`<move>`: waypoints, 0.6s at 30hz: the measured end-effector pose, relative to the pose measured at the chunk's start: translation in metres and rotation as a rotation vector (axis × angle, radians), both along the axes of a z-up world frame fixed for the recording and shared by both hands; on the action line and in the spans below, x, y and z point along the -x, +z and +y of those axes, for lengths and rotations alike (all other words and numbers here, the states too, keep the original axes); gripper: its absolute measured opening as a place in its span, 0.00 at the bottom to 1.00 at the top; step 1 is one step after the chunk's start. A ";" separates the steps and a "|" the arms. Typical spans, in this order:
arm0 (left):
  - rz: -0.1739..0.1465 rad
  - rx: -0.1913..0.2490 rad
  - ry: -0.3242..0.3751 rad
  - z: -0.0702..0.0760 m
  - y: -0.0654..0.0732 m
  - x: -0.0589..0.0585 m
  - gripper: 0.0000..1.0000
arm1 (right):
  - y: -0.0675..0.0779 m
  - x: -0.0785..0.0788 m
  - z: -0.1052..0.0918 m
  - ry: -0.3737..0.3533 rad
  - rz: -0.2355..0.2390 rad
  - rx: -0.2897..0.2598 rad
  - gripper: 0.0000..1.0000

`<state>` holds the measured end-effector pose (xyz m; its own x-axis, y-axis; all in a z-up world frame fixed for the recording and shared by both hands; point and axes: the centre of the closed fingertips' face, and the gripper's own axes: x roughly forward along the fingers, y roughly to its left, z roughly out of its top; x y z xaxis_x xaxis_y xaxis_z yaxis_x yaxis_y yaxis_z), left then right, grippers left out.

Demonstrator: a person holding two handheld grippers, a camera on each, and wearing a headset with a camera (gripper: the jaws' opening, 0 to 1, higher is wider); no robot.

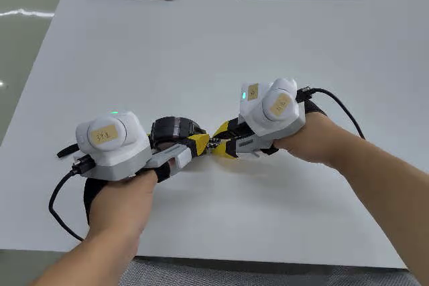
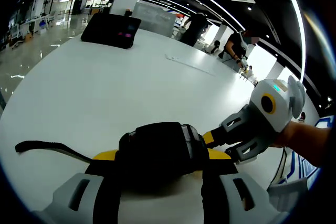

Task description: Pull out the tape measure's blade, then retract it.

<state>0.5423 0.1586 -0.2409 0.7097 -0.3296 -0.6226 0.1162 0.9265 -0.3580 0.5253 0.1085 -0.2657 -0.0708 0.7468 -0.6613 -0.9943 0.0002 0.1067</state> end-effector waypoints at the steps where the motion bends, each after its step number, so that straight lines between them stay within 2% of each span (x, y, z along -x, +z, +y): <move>1: 0.000 0.000 0.000 0.000 0.000 0.000 0.58 | 0.000 0.000 0.001 0.001 0.000 -0.001 0.11; 18: 0.000 -0.002 0.000 0.001 0.000 0.000 0.58 | 0.000 -0.001 0.006 0.006 0.003 -0.008 0.11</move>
<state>0.5424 0.1593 -0.2406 0.7101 -0.3279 -0.6231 0.1159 0.9273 -0.3559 0.5260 0.1149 -0.2656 -0.0775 0.7515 -0.6551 -0.9939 -0.0069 0.1097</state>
